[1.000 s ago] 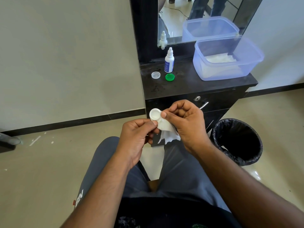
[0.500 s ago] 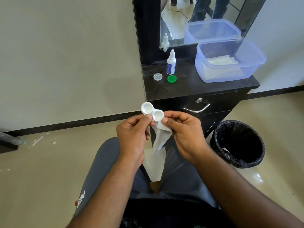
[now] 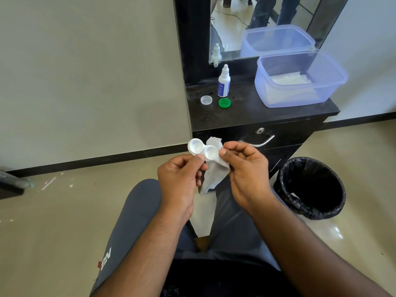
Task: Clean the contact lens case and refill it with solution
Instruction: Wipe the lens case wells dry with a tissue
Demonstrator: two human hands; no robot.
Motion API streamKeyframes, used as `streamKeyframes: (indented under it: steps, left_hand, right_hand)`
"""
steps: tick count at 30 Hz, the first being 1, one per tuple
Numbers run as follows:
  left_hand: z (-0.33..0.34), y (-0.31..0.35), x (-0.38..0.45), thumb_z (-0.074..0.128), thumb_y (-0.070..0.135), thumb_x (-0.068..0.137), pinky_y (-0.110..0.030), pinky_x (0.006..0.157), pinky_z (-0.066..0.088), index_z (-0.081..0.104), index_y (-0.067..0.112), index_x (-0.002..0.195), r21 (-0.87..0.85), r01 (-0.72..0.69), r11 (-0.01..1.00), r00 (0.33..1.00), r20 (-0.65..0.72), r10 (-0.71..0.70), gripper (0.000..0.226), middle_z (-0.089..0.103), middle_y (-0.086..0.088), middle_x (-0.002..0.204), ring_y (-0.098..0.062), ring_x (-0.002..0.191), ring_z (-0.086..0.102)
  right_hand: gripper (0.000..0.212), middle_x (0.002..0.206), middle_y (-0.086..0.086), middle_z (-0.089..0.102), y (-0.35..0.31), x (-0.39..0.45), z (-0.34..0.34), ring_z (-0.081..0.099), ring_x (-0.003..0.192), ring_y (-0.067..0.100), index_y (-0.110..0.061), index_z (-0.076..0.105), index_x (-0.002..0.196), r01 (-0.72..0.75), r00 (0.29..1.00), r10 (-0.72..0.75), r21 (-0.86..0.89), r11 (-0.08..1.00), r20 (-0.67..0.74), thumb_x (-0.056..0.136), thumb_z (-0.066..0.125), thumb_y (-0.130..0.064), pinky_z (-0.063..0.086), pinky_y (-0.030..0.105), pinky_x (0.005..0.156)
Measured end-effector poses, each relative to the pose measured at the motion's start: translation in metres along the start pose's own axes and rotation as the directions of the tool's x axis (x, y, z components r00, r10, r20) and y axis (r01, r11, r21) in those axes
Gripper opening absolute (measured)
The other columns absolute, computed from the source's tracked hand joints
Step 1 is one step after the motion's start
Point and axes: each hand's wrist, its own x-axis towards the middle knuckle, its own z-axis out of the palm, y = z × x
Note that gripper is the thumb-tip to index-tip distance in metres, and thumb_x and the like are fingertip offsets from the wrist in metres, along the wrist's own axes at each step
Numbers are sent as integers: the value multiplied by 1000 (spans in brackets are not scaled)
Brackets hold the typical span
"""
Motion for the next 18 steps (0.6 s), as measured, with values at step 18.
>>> streamKeyframes:
  steps: [18]
  left_hand:
    - [13,-14,-6,73,6,80,-25,55,42,60,13,54,37,-153,987,982,-101,156,30,52,5,51,-12,55,46]
  right_hand:
    - [11,77,9,71,-3,-2,2,69,71,19,-5,65,88,-199,979,203,193,961,-4,82,65,4,59,34,67]
